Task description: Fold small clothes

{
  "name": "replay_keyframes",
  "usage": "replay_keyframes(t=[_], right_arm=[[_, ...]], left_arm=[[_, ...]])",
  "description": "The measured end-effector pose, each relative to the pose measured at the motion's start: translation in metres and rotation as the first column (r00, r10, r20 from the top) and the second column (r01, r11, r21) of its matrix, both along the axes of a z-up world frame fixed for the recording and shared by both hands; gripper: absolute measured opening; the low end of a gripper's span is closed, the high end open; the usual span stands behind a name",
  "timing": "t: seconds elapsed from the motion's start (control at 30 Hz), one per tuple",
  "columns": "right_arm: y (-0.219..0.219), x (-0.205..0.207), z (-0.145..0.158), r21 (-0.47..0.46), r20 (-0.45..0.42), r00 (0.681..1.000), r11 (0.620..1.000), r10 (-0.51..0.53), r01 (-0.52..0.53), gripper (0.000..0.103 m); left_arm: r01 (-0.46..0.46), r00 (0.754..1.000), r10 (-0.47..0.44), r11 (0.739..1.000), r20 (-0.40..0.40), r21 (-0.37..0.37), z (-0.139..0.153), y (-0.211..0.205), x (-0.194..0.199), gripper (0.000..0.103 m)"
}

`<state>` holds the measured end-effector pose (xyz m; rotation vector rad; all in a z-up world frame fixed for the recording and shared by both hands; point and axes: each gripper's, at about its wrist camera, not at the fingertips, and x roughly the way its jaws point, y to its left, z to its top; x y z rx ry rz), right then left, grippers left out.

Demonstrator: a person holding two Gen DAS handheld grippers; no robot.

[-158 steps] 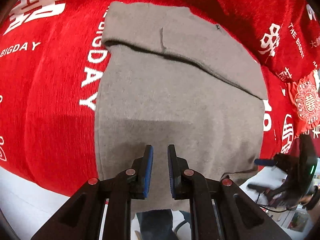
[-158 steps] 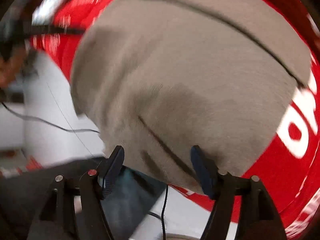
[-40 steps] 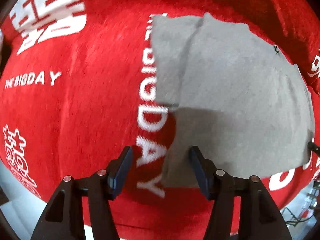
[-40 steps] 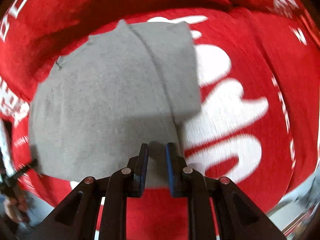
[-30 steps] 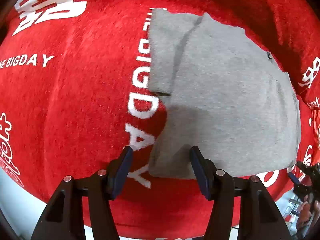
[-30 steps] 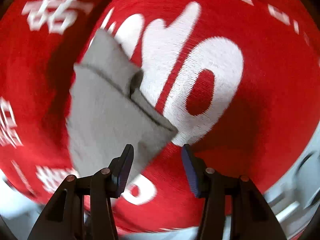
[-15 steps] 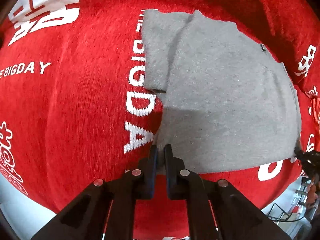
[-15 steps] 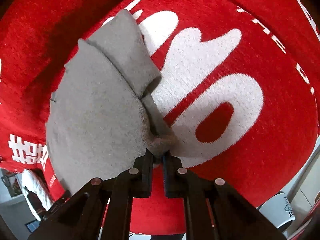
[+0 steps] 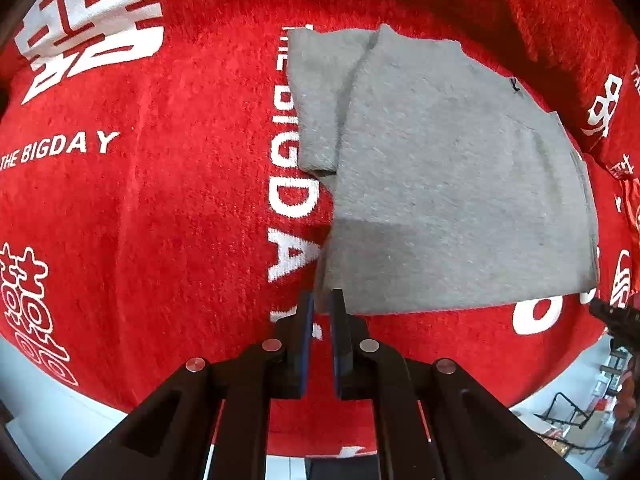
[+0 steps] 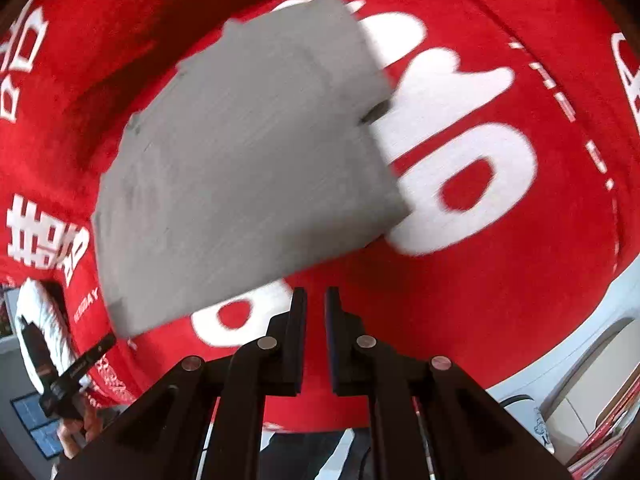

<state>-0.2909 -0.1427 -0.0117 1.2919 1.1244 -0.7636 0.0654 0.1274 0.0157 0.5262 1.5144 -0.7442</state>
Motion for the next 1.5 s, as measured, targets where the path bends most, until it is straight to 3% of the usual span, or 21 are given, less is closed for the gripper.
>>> replay_keyframes(t=[0.37,0.4,0.43,0.47,0.5,0.57,0.63,0.7,0.9,1.1,1.23,1.5], right_arm=[[0.036,0.064,-0.006,0.06,0.046,0.992,0.991,0.121,-0.123,0.01],[0.038,0.069,-0.007,0.066,0.051,0.991,0.99,0.124,-0.127,0.01],[0.04,0.072,-0.007,0.07,0.057,0.99,0.989,0.128,-0.131,0.01],[0.042,0.077,-0.007,0.074,0.067,0.989,0.988,0.134,-0.139,0.01],[0.045,0.081,-0.006,0.077,0.076,0.987,0.986,0.142,-0.147,0.011],[0.049,0.089,-0.006,0.082,0.091,0.983,0.983,0.157,-0.164,0.017],[0.052,0.098,-0.006,0.087,0.1,0.98,0.98,0.17,-0.179,0.047],[0.056,0.107,-0.005,0.08,0.108,0.979,0.98,0.175,-0.184,0.054],[0.066,0.127,-0.01,0.112,0.142,0.973,0.974,0.18,-0.196,0.058],[0.078,0.144,-0.018,0.135,0.169,0.972,0.973,0.166,-0.19,0.058],[0.084,0.149,-0.023,0.142,0.184,0.973,0.976,0.138,-0.165,0.064],[0.092,0.156,-0.031,0.171,0.233,0.97,0.979,0.064,-0.106,0.069]], left_arm=[[-0.011,1.0,0.011,1.0,-0.028,0.01,0.008,-0.002,-0.005,0.01],[-0.014,0.999,0.015,1.0,-0.037,0.023,0.005,-0.002,-0.004,0.027],[-0.02,0.999,0.021,0.999,-0.04,0.035,0.004,-0.001,-0.003,0.07],[-0.026,0.999,0.027,0.999,-0.032,0.037,0.004,0.0,-0.003,0.09],[-0.04,0.999,0.04,0.999,0.006,0.024,0.009,0.002,-0.002,0.102],[-0.037,0.999,0.037,0.999,0.023,0.009,0.012,0.003,0.0,0.102],[-0.055,0.998,0.055,0.998,0.018,0.008,0.011,0.004,0.004,0.102],[-0.067,0.997,0.066,0.997,0.028,0.024,0.008,0.006,0.009,0.102],[-0.1,0.993,0.096,0.993,0.062,0.064,0.003,0.009,0.023,0.102],[-0.131,0.99,0.126,0.988,0.065,0.079,-0.004,0.008,0.031,0.102],[-0.15,0.988,0.146,0.985,0.04,0.087,-0.009,0.009,0.037,0.102],[-0.139,0.99,0.138,0.989,0.021,0.041,-0.012,0.009,0.046,0.102]])
